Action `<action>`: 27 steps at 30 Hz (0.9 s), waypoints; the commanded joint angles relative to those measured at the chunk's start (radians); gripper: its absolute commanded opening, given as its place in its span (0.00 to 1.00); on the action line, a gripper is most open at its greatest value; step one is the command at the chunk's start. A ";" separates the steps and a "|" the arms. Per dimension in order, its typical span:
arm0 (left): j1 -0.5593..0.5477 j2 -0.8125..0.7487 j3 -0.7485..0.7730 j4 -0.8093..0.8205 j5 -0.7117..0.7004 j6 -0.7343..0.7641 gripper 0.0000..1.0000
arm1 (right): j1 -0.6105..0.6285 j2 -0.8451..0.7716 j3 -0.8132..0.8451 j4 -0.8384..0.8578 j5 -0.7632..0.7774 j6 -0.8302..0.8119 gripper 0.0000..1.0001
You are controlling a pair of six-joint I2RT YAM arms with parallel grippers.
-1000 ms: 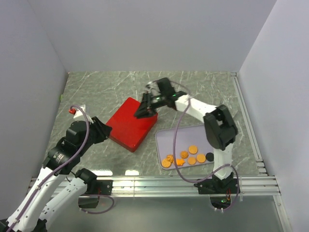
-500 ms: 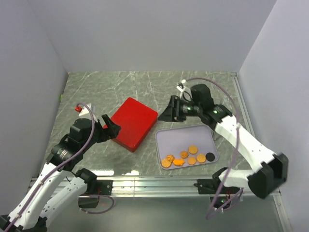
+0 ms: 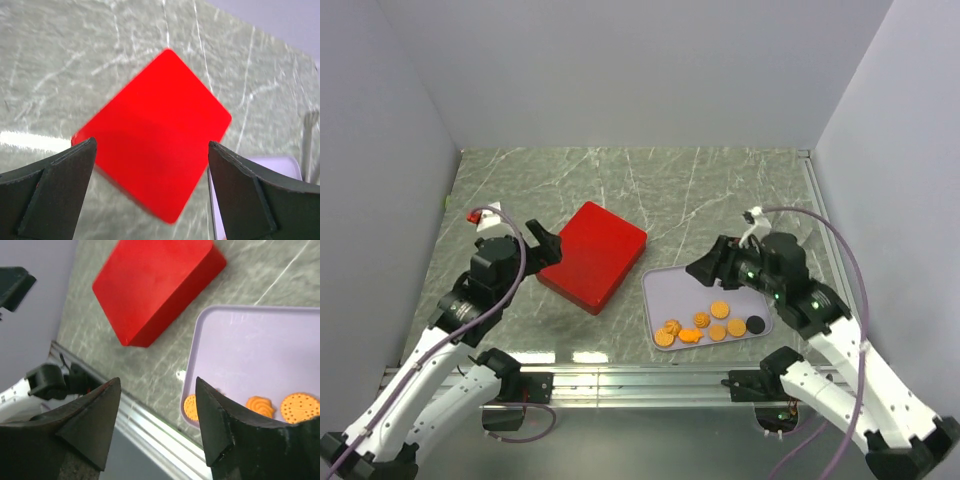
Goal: Pack the cookies
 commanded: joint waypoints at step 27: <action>0.001 0.160 -0.474 1.154 -0.290 0.494 0.99 | -0.001 0.028 0.010 0.181 0.515 -0.052 0.86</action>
